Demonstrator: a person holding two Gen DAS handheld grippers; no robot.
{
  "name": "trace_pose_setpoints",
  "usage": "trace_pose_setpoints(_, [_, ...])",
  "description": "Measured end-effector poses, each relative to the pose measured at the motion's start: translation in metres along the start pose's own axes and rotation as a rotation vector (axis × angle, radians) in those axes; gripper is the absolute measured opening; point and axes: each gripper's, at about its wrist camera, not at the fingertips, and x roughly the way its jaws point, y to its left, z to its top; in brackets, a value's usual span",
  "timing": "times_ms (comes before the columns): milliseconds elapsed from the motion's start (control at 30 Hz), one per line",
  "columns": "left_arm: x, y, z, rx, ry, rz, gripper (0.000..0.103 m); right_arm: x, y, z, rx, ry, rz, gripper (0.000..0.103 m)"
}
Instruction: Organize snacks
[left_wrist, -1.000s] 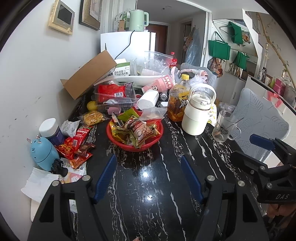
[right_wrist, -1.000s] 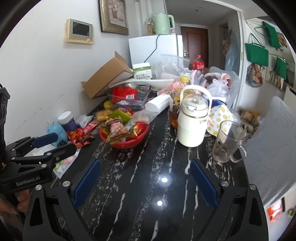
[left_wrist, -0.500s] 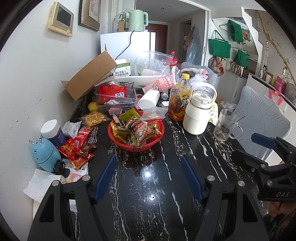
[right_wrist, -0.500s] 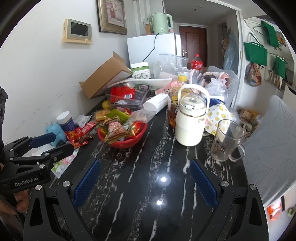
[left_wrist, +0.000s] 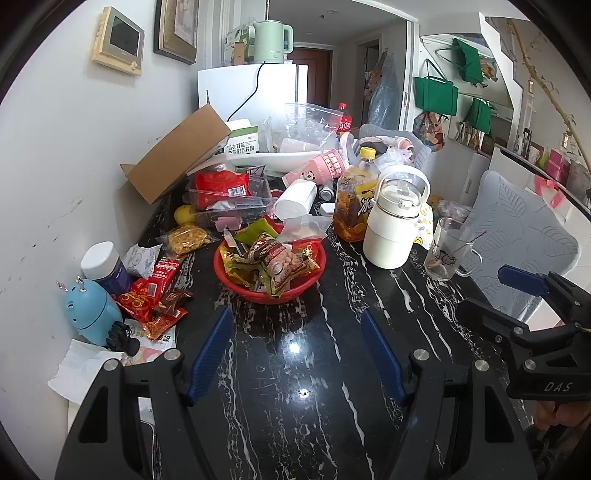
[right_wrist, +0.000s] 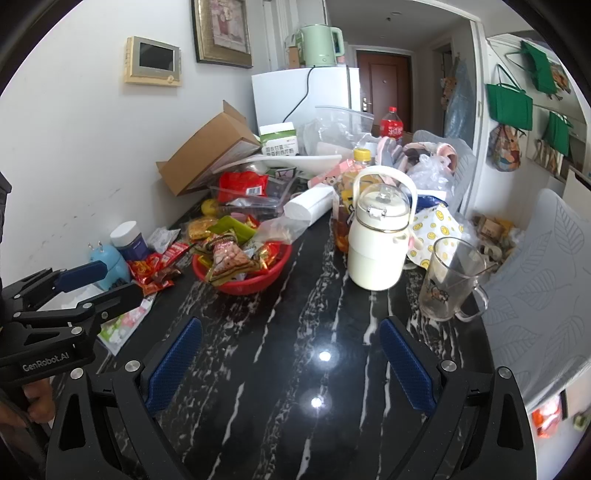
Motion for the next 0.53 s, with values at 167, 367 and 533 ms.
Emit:
trace_pose_setpoints(167, [0.0005,-0.0001,0.0002,-0.003,0.006,-0.010,0.071,0.0002,-0.0001,-0.0001,0.000,0.000,-0.001,0.098])
trace_pose_setpoints(367, [0.0026,-0.0001,-0.0021,0.002,0.014,-0.005,0.071,0.0022,-0.0008,-0.0021,0.003,0.007,-0.008,0.098])
trace_pose_setpoints(533, [0.0055,0.0010,-0.0058,0.003,0.022,-0.005,0.071,0.0040,-0.0013,-0.0048,0.012,0.016,-0.017,0.098])
